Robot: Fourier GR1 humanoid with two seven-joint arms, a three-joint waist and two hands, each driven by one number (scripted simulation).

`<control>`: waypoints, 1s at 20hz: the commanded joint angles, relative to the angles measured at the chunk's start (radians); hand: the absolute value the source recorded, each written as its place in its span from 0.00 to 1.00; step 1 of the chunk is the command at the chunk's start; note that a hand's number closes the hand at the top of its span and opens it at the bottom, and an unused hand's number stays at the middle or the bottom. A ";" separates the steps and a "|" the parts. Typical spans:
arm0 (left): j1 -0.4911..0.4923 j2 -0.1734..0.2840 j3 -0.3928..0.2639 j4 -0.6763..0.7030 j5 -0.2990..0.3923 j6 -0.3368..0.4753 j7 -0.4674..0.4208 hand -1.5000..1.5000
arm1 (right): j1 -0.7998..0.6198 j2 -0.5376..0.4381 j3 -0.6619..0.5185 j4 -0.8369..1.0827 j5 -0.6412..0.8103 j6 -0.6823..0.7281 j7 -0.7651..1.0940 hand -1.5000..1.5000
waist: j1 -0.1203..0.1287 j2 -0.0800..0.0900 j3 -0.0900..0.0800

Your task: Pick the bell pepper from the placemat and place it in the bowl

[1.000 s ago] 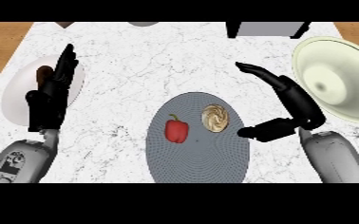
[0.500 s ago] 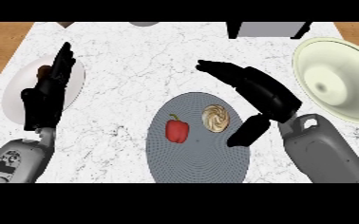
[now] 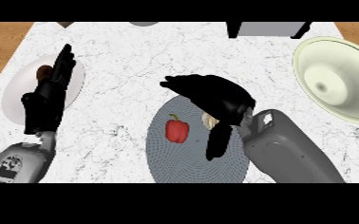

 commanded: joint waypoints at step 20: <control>0.048 -0.112 0.069 -0.020 -0.095 -0.079 -0.015 0.50 | 0.041 0.239 0.109 0.352 0.359 -0.002 0.030 0.00 | -0.002 0.001 0.001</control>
